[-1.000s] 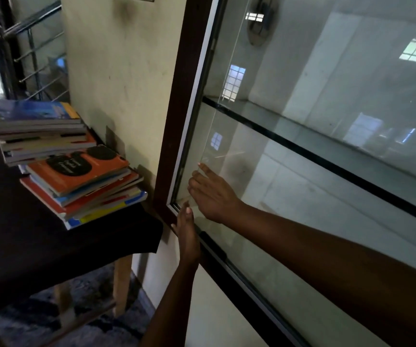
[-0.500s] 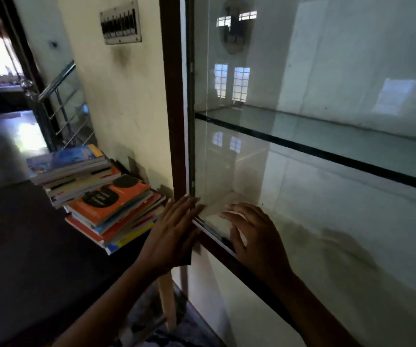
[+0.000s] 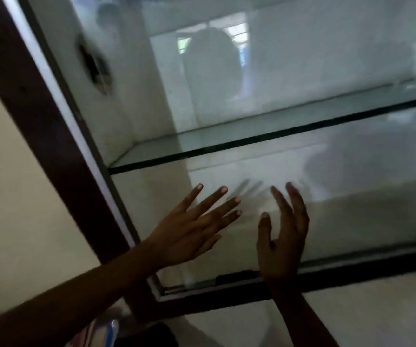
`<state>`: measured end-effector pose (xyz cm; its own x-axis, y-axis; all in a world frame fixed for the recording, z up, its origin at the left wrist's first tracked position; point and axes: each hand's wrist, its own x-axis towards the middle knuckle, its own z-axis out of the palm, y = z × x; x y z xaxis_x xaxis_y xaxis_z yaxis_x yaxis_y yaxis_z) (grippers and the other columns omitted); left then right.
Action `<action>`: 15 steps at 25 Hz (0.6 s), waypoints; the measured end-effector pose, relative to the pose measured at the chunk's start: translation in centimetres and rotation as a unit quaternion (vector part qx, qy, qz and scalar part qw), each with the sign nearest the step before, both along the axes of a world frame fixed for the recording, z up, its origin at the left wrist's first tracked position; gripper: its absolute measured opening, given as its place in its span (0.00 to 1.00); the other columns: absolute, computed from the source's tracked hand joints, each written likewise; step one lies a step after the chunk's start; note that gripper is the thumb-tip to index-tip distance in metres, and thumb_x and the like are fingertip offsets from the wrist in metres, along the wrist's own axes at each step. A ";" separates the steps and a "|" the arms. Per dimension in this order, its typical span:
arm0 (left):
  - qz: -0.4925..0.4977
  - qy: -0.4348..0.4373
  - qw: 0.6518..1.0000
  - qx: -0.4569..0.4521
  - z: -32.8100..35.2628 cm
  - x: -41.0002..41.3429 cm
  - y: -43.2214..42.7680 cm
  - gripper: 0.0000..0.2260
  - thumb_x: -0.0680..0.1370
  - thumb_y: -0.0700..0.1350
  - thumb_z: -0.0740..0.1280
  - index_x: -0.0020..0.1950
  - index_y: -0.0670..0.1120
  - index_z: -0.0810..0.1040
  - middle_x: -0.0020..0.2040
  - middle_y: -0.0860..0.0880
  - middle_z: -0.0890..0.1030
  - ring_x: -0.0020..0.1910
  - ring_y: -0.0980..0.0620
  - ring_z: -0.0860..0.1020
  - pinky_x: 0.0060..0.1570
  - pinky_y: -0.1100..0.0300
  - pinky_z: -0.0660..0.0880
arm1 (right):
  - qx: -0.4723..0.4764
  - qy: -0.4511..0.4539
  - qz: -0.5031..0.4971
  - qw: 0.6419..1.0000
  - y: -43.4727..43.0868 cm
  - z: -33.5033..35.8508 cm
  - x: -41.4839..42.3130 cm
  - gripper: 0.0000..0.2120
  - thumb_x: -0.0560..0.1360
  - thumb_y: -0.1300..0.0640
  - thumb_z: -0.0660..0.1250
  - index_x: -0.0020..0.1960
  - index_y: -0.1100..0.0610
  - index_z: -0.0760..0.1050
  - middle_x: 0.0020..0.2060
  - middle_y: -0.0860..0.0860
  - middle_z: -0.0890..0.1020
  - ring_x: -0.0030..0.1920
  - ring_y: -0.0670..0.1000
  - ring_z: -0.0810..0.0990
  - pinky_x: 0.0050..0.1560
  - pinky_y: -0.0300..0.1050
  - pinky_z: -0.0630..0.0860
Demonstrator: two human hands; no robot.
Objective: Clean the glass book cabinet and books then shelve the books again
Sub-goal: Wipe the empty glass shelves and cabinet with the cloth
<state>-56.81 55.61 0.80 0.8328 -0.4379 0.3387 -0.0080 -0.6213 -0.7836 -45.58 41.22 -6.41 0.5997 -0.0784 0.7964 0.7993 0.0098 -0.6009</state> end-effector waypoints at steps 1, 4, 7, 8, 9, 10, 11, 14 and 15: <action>-0.013 0.003 1.000 0.009 0.1 0.8 0.2 0.24 0.80 0.53 0.55 0.76 0.48 0.59 0.76 0.47 0.59 0.75 0.44 0.54 0.72 0.42 0.49 | 0.041 0.069 -0.044 0.996 0.4 0.1 0.3 0.21 0.77 0.55 0.57 0.69 0.58 0.67 0.71 0.54 0.64 0.72 0.52 0.61 0.71 0.42 0.59; -0.047 0.008 0.999 0.023 0.1 2.2 0.6 0.26 0.79 0.56 0.53 0.76 0.48 0.58 0.76 0.46 0.59 0.75 0.44 0.54 0.73 0.43 0.45 | 0.135 0.238 -0.153 0.950 2.3 0.3 1.1 0.28 0.79 0.43 0.52 0.74 0.57 0.59 0.74 0.57 0.58 0.74 0.53 0.56 0.73 0.52 0.56; -0.072 -0.011 0.997 0.030 -0.2 3.0 0.9 0.26 0.80 0.56 0.50 0.76 0.47 0.58 0.76 0.45 0.57 0.75 0.44 0.54 0.73 0.43 0.43 | 0.161 0.290 -0.223 0.917 4.4 0.7 2.4 0.29 0.79 0.40 0.44 0.75 0.52 0.54 0.75 0.54 0.56 0.75 0.51 0.53 0.72 0.55 0.48; -0.078 -0.019 0.996 0.039 -0.3 3.2 0.9 0.26 0.80 0.56 0.50 0.76 0.48 0.58 0.76 0.45 0.57 0.75 0.44 0.54 0.73 0.43 0.43 | 0.160 0.293 -0.238 0.912 4.7 0.7 2.7 0.28 0.79 0.40 0.44 0.75 0.51 0.53 0.75 0.53 0.55 0.75 0.50 0.52 0.72 0.52 0.45; -0.085 -0.029 0.995 0.043 -0.5 3.4 1.0 0.26 0.79 0.56 0.50 0.76 0.48 0.58 0.76 0.45 0.57 0.75 0.44 0.54 0.73 0.43 0.43 | 0.153 0.290 -0.251 0.911 4.9 0.6 2.8 0.28 0.79 0.41 0.44 0.75 0.50 0.52 0.76 0.51 0.54 0.75 0.49 0.50 0.72 0.50 0.43; -0.092 -0.038 0.994 0.042 -0.5 3.6 1.1 0.26 0.79 0.55 0.50 0.76 0.48 0.59 0.76 0.46 0.58 0.75 0.44 0.54 0.73 0.43 0.42 | 0.148 0.287 -0.258 0.911 5.1 0.5 3.0 0.28 0.78 0.41 0.44 0.76 0.50 0.51 0.76 0.51 0.53 0.75 0.48 0.49 0.71 0.48 0.42; -0.103 -0.042 0.993 0.037 -0.5 3.8 1.2 0.26 0.79 0.55 0.50 0.75 0.48 0.60 0.76 0.46 0.59 0.75 0.44 0.54 0.73 0.43 0.42 | 0.151 0.285 -0.261 0.910 5.2 0.3 3.2 0.28 0.78 0.41 0.43 0.76 0.50 0.51 0.76 0.50 0.52 0.75 0.47 0.48 0.71 0.48 0.41; -0.112 -0.041 0.993 0.019 -0.9 4.1 1.0 0.26 0.78 0.54 0.51 0.74 0.48 0.61 0.75 0.46 0.60 0.74 0.45 0.55 0.73 0.43 0.42 | 0.167 0.280 -0.245 0.913 4.8 -0.1 3.0 0.31 0.76 0.39 0.43 0.76 0.50 0.51 0.76 0.50 0.51 0.76 0.48 0.49 0.72 0.50 0.42; -0.108 -0.043 0.993 0.016 -1.1 4.0 0.9 0.26 0.78 0.55 0.51 0.75 0.48 0.61 0.76 0.46 0.59 0.75 0.44 0.54 0.73 0.43 0.41 | 0.163 0.273 -0.235 0.918 4.5 -0.2 3.0 0.31 0.76 0.38 0.43 0.76 0.50 0.51 0.76 0.51 0.51 0.76 0.49 0.49 0.72 0.52 0.43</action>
